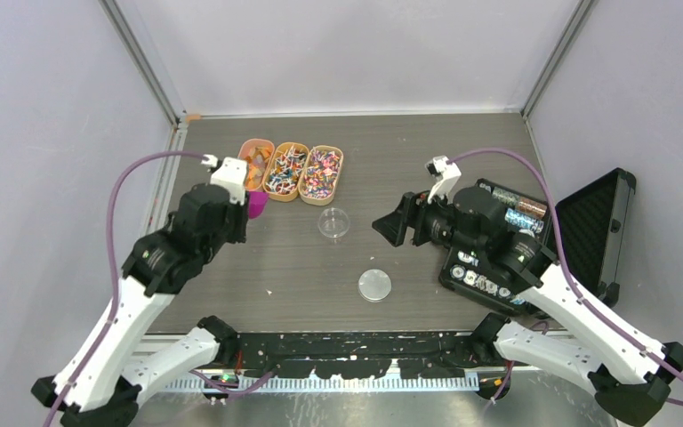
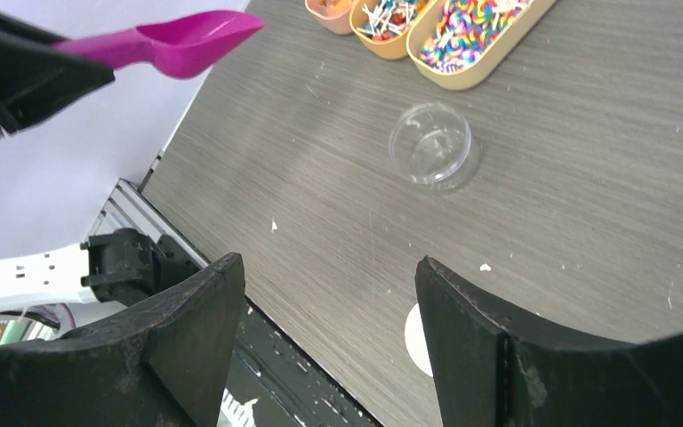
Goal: Pack the candies
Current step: Scoop the fake candies from the storage box.
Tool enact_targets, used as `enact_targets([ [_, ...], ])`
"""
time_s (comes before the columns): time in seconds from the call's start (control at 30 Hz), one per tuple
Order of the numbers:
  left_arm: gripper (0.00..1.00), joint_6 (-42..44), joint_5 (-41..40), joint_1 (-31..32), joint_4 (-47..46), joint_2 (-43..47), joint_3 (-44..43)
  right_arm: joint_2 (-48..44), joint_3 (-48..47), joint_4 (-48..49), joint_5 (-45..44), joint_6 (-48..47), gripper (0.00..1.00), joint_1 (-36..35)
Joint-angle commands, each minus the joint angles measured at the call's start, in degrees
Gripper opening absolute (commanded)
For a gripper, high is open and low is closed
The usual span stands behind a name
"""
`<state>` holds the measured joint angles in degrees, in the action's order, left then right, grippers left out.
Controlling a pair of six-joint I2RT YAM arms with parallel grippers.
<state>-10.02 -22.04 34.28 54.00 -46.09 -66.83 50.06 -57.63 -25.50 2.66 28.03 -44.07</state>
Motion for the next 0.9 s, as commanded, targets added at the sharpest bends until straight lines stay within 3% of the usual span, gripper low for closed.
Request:
enact_targets([
  [0.0, 0.0, 1.76, 1.7, -3.72, 5.15, -6.84, -5.18, -3.66, 3.93, 3.25, -0.24, 1.66, 0.75, 0.04],
  [0.17, 0.0, 4.57, 16.83, -18.42, 5.81, -13.26, -8.75, -5.15, 4.46, 2.58, 0.48, 0.6, 0.76, 0.03],
  [0.23, 0.0, 6.26, 17.6, -21.63, 5.17, -15.29, -9.1, -4.74, 3.59, 0.52, -0.01, -1.05, 0.77, 0.02],
  [0.47, 0.0, 9.75, 20.4, -27.44, 4.26, -27.63, -15.37, -2.57, 1.41, -2.75, -2.48, -5.7, 0.78, 0.02],
  [0.63, 0.0, 12.96, 16.28, -28.22, 4.45, -36.48, -21.66, -2.52, 2.5, -1.78, -1.0, -4.44, 0.78, 0.04],
  [0.87, 0.0, 15.53, 16.45, -28.72, 4.03, -43.29, -27.56, -3.44, 0.25, -5.75, -4.7, -6.39, 0.78, 0.0],
])
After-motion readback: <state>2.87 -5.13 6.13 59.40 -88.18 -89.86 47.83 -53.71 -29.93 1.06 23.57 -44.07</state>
